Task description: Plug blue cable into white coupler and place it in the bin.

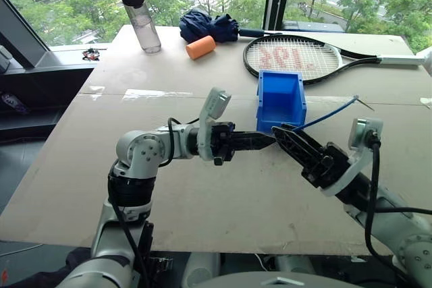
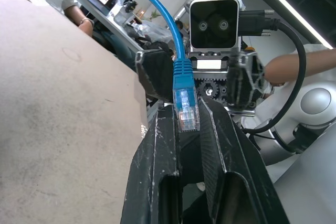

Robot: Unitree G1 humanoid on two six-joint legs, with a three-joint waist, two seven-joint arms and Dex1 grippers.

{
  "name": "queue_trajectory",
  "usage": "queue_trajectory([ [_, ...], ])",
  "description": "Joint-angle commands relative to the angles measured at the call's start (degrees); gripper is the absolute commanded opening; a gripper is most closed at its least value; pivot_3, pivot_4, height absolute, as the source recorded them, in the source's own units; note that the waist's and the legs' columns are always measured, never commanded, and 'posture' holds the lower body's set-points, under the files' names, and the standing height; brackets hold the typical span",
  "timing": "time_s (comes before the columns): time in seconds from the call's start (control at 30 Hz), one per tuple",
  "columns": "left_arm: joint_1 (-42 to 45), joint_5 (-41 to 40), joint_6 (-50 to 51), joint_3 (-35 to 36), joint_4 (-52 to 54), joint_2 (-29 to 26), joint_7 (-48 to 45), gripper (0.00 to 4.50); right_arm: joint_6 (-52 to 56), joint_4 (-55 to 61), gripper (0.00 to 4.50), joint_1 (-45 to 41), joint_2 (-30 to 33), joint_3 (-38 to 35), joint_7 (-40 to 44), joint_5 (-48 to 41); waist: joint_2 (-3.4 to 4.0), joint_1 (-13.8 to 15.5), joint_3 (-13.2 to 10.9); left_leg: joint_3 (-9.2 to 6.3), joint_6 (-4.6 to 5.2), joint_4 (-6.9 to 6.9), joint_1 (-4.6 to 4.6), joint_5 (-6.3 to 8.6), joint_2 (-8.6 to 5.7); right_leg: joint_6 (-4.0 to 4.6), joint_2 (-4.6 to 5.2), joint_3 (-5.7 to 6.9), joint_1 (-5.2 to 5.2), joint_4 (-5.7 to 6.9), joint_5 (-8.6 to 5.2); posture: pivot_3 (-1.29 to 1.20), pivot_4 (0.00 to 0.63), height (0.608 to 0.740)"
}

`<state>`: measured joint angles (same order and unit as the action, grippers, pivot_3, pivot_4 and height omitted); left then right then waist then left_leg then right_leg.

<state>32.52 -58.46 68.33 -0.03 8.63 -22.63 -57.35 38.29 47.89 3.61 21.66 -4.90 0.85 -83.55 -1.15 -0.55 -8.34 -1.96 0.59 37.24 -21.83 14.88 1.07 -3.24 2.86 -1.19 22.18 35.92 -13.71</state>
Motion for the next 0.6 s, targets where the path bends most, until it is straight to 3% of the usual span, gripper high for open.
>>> queue_trajectory([
  [0.03,0.23,-1.56,-0.63,0.35,2.12,-0.01,0.09,0.00,-1.41,1.36,0.29,0.14,1.07,1.15,0.23,-2.31,0.00,0.00,0.00,0.00,0.00,0.00,0.00,0.00,0.00,0.00,0.00,0.00,0.00,0.00,0.00,0.00,0.150,0.740],
  [0.07,0.42,-1.67,-0.75,0.44,1.91,0.18,0.28,0.00,-1.41,1.50,0.06,0.31,1.44,1.67,0.32,-2.41,0.00,0.00,0.00,0.01,0.00,0.00,0.00,0.00,0.00,0.00,0.00,0.00,0.00,0.00,0.00,0.00,0.150,0.740],
  [0.4,-0.02,-2.92,-2.60,2.91,1.51,0.98,0.77,0.00,-4.17,1.28,0.06,0.88,3.09,3.07,0.64,-3.15,0.00,-0.03,0.00,0.01,0.00,0.00,-0.01,0.00,0.00,0.01,0.00,-0.01,0.00,-0.02,-0.01,0.00,0.150,0.740],
  [0.47,-0.65,-1.84,-4.15,3.89,2.73,0.01,1.68,1.07,-5.16,1.27,0.00,0.75,2.71,3.05,0.26,-3.01,0.00,-0.09,0.00,0.01,0.00,-0.02,0.01,0.00,0.00,0.01,0.00,-0.02,0.00,-0.02,-0.01,0.00,0.150,0.740],
  [0.53,-1.51,1.19,-7.32,3.99,4.31,-1.00,3.28,1.33,-6.50,1.42,0.00,0.80,2.30,2.74,-0.20,-3.14,0.00,-0.12,0.00,-0.01,0.00,-0.03,0.01,0.00,0.02,0.01,-0.01,-0.02,0.02,-0.01,-0.01,0.00,0.150,0.740],
  [0.6,-2.73,6.00,-12.36,4.38,4.81,-2.18,5.96,2.22,-7.85,1.56,0.00,1.15,1.83,2.23,-0.42,-3.34,0.00,-0.08,0.00,-0.01,0.00,-0.06,0.01,0.00,0.03,0.02,0.00,-0.05,0.03,-0.02,-0.01,0.00,0.150,0.740],
])
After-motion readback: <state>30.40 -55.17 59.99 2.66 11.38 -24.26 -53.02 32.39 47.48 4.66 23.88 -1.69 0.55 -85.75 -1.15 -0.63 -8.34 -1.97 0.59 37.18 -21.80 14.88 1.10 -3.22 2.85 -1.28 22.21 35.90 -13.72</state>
